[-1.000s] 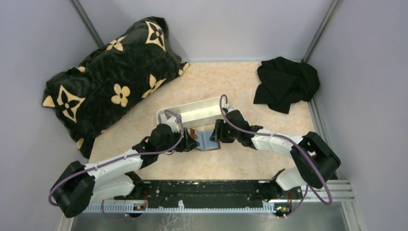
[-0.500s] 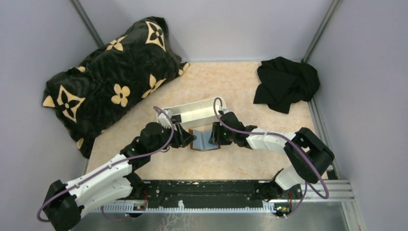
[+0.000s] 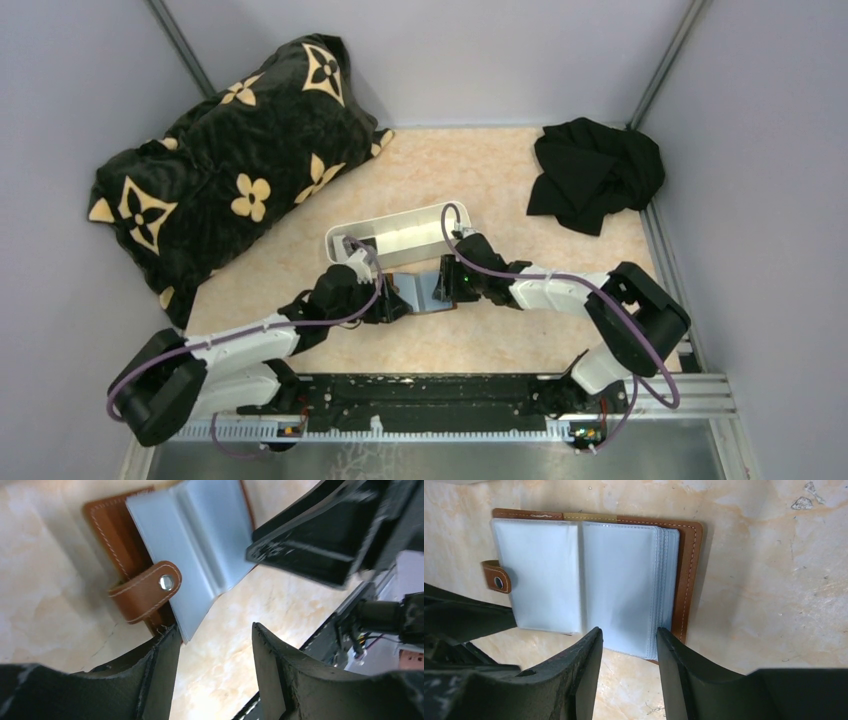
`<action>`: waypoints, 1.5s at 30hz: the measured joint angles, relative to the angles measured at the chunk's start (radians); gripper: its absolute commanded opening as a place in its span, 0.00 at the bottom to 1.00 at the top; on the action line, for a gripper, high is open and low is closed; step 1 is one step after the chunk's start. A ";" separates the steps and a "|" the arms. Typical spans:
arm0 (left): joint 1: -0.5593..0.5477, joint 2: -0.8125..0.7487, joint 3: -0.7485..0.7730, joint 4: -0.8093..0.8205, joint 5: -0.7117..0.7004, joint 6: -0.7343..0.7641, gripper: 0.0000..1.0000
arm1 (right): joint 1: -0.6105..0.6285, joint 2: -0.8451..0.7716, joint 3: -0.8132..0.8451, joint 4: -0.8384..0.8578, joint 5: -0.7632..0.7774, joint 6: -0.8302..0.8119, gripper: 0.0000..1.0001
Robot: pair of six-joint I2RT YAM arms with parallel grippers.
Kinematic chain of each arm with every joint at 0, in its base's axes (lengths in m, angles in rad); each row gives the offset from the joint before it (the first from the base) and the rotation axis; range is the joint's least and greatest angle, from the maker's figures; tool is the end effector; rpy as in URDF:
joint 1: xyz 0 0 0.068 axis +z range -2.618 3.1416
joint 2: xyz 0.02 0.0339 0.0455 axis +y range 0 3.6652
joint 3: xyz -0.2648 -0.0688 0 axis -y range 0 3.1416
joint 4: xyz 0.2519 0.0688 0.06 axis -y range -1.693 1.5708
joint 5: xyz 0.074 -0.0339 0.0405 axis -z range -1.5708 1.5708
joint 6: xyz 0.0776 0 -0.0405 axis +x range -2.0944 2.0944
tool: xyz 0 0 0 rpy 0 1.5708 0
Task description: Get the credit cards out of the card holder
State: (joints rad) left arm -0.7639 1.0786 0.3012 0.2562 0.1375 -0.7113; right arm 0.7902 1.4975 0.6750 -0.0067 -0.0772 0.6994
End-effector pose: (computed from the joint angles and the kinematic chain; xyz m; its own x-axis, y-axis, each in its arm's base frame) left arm 0.1712 -0.1788 0.1378 -0.7757 -0.1524 -0.6124 0.3493 0.7044 -0.6178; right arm 0.2197 0.2303 0.1222 -0.8767 0.0269 -0.4803 -0.2361 0.8458 0.4784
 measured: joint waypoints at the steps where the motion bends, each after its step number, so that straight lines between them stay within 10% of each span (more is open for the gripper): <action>1: 0.000 0.022 -0.014 0.017 0.010 -0.001 0.61 | 0.000 0.002 0.000 0.002 0.000 0.000 0.45; 30: 0.001 0.238 -0.087 0.348 0.060 -0.030 0.59 | 0.015 0.042 -0.001 0.077 -0.082 0.006 0.23; 45: 0.001 -0.064 -0.100 0.115 0.062 -0.005 0.59 | 0.028 0.045 0.053 0.093 -0.118 0.007 0.22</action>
State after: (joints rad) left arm -0.7631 1.0149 0.2016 0.3710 0.1997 -0.7158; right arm 0.8181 1.5425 0.7280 0.0864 -0.1951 0.7067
